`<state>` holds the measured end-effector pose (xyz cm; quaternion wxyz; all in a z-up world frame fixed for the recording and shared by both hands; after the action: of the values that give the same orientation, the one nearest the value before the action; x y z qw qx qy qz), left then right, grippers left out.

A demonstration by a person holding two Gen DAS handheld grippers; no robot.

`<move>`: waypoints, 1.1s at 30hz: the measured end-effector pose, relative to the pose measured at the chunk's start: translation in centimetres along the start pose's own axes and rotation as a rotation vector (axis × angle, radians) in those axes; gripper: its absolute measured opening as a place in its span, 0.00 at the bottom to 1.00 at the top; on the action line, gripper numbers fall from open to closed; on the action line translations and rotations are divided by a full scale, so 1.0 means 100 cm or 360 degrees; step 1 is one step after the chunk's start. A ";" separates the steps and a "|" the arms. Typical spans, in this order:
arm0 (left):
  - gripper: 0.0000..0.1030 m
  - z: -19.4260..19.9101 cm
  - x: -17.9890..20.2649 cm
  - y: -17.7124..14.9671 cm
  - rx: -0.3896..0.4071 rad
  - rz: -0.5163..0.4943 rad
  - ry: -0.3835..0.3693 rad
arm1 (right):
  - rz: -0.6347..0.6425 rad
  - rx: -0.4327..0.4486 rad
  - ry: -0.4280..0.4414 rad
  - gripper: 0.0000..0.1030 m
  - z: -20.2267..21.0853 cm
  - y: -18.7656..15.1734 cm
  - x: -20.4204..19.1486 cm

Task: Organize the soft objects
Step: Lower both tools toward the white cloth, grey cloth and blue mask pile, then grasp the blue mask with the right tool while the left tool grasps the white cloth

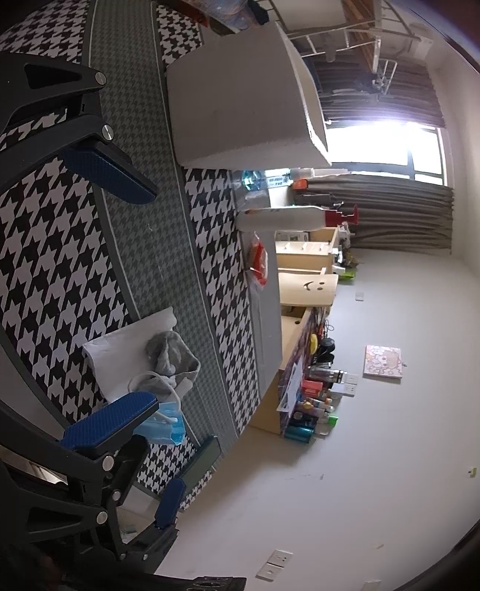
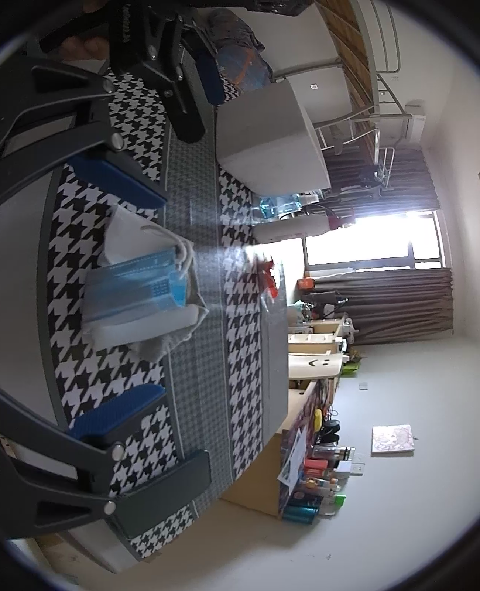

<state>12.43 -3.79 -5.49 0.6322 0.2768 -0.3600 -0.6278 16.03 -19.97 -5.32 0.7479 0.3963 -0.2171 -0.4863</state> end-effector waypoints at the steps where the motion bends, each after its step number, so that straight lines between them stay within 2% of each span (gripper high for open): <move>1: 0.99 0.000 0.000 0.000 -0.0003 0.0000 -0.0003 | 0.0004 -0.0005 0.0005 0.95 0.000 -0.002 0.000; 8: 0.99 -0.007 0.004 -0.003 -0.0036 -0.0009 -0.0012 | 0.0003 -0.0092 0.0054 0.72 -0.008 -0.015 0.002; 11: 0.99 -0.009 0.006 -0.005 -0.0052 -0.0014 -0.0012 | 0.0006 -0.0123 0.0071 0.68 -0.010 -0.019 0.001; 14: 0.99 -0.010 0.008 -0.005 -0.0061 -0.0025 -0.0017 | 0.0007 -0.0174 0.0112 0.53 -0.015 -0.024 0.001; 26: 0.99 -0.025 0.015 -0.013 -0.0162 -0.0049 -0.0073 | -0.0036 -0.0215 0.0150 0.50 -0.025 -0.029 0.009; 29: 0.99 -0.030 0.015 -0.015 -0.0193 -0.0044 -0.0081 | -0.0029 -0.0224 0.0137 0.30 -0.028 -0.030 0.009; 33: 0.99 -0.040 0.019 -0.018 -0.0250 -0.0045 -0.0123 | -0.0013 -0.0228 0.0135 0.22 -0.027 -0.031 0.010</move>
<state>14.48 -6.15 -9.08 0.6287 0.2070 -0.3299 -0.6731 16.70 -20.52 -9.50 0.7809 0.3628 -0.1482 -0.4864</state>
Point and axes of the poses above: each gripper's, at about its wrist camera, not at the fingertips, and z roughly against the way its jaws point, x to its right, y to its top, the point moved 4 cm from there along -z, roughly the way its jaws point, and after that the axes turned 4 degrees about -x, right-handed, at the moved point
